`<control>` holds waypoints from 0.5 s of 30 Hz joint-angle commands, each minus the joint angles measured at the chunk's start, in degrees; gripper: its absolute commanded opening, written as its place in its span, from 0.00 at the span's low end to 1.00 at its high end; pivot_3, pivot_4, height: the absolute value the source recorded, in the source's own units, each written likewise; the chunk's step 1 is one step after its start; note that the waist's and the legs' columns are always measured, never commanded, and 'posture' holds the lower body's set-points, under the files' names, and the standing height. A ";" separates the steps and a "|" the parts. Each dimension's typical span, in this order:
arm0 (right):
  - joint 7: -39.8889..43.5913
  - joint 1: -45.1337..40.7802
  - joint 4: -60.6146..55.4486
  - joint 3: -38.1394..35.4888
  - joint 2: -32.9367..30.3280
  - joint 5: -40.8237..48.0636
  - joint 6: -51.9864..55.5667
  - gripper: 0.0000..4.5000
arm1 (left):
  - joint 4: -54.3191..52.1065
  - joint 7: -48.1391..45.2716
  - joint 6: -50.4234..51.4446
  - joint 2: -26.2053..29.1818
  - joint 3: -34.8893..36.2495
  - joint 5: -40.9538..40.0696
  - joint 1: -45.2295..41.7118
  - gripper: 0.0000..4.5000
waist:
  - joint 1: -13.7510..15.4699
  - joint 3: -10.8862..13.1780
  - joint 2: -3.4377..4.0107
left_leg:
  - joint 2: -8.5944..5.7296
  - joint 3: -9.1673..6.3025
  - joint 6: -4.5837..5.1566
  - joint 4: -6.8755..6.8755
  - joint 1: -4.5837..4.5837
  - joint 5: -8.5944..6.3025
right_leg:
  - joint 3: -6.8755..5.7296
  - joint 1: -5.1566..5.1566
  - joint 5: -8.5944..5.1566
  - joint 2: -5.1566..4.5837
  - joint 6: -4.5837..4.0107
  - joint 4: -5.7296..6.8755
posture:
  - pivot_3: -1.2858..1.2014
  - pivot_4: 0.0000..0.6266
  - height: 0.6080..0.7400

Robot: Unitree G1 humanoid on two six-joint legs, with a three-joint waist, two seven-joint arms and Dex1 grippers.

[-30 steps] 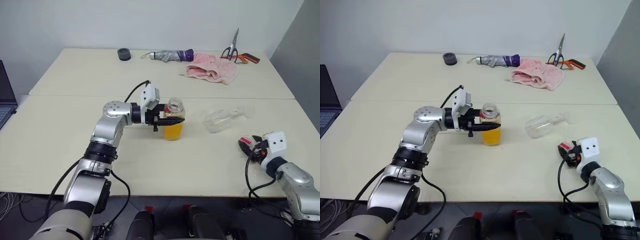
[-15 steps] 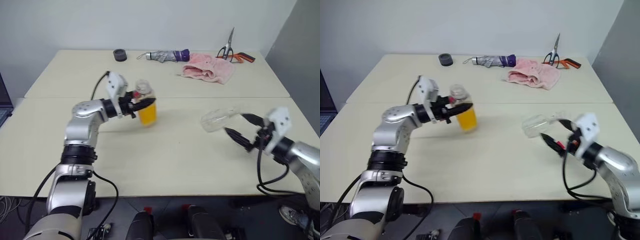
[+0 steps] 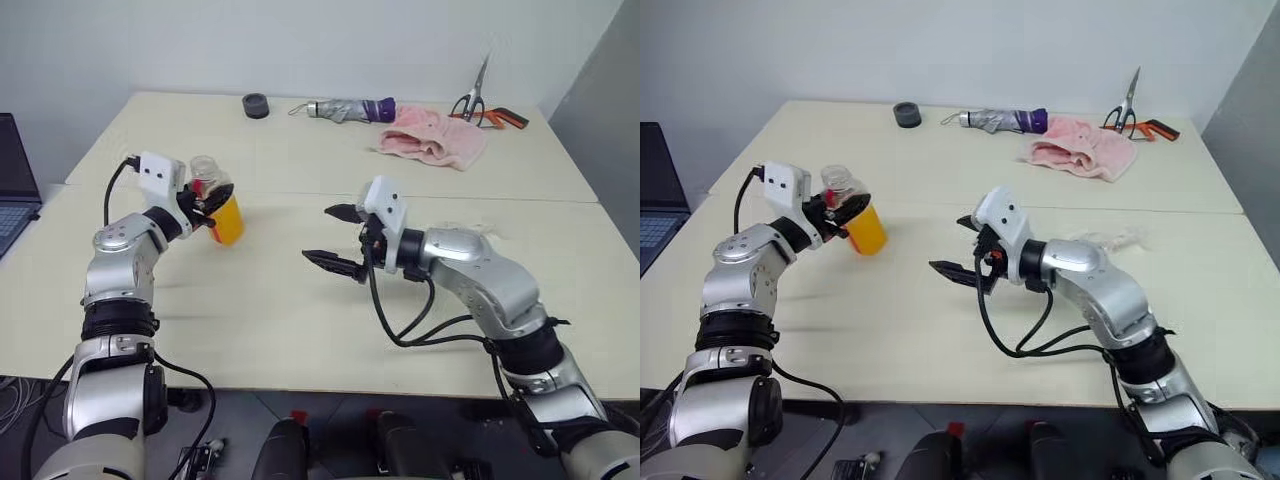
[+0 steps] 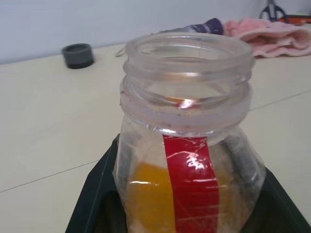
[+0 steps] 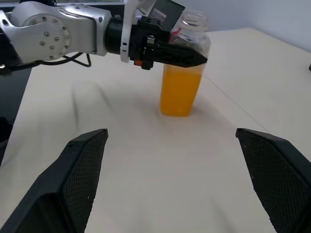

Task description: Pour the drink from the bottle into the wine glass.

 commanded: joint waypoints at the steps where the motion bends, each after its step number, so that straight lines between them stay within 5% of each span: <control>1: 0.26 -1.32 0.47 0.41 0.49 -2.33 -1.97 1.00 | 1.19 4.32 -3.46 0.98 2.27 0.71 -0.72 0.40 | -0.06 0.00 0.00 | 0.00 0.00 0.00 0.00 0.01 0.00 | 0.00 0.00 0.00 0.00 0.00 0.00 | 0.52 0.24 1.00; 14: 1.21 -1.73 1.29 1.24 2.56 -6.33 -2.58 1.00 | 10.65 10.37 -8.54 -1.64 2.61 1.19 -3.24 0.40 | -0.20 -0.02 -0.02 | -0.03 0.01 -0.01 0.01 0.12 0.01 | -0.03 0.00 0.01 0.12 -0.02 0.14 | 0.52 0.24 1.00; 15: 1.25 -1.67 1.18 1.21 2.60 -6.41 -2.49 1.00 | 10.97 10.54 -8.48 -1.74 2.77 0.98 -3.34 0.48 | -0.21 -0.02 -0.02 | -0.04 0.01 -0.01 0.01 0.12 0.01 | -0.04 0.00 0.01 0.12 -0.02 0.15 | 0.52 0.24 1.00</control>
